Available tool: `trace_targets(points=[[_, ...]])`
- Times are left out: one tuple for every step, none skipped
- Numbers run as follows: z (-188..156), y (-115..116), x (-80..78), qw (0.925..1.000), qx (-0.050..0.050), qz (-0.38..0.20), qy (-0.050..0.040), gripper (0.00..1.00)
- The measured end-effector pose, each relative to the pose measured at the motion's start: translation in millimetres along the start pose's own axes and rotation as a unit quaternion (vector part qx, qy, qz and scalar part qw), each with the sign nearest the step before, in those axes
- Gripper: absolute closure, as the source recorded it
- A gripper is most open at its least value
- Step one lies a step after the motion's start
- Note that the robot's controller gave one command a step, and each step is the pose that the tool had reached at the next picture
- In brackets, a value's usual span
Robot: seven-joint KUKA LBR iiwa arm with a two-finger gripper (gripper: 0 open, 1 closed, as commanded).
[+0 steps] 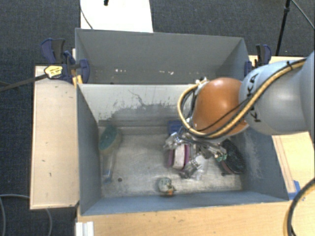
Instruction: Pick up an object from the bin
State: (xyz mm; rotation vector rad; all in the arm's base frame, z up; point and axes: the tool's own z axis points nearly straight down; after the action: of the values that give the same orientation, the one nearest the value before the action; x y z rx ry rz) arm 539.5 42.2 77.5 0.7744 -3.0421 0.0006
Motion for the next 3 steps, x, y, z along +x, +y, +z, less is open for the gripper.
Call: trace_targets(points=[[4.1,-26.8,26.4,0.9884,0.001,-0.152,-0.0062,0.00],[3.4,-27.2,26.6,0.9888,0.002,-0.149,-0.0058,1.00],[-108.8,-14.4,28.7,0.9912,0.003,-0.132,-0.0061,1.00]])
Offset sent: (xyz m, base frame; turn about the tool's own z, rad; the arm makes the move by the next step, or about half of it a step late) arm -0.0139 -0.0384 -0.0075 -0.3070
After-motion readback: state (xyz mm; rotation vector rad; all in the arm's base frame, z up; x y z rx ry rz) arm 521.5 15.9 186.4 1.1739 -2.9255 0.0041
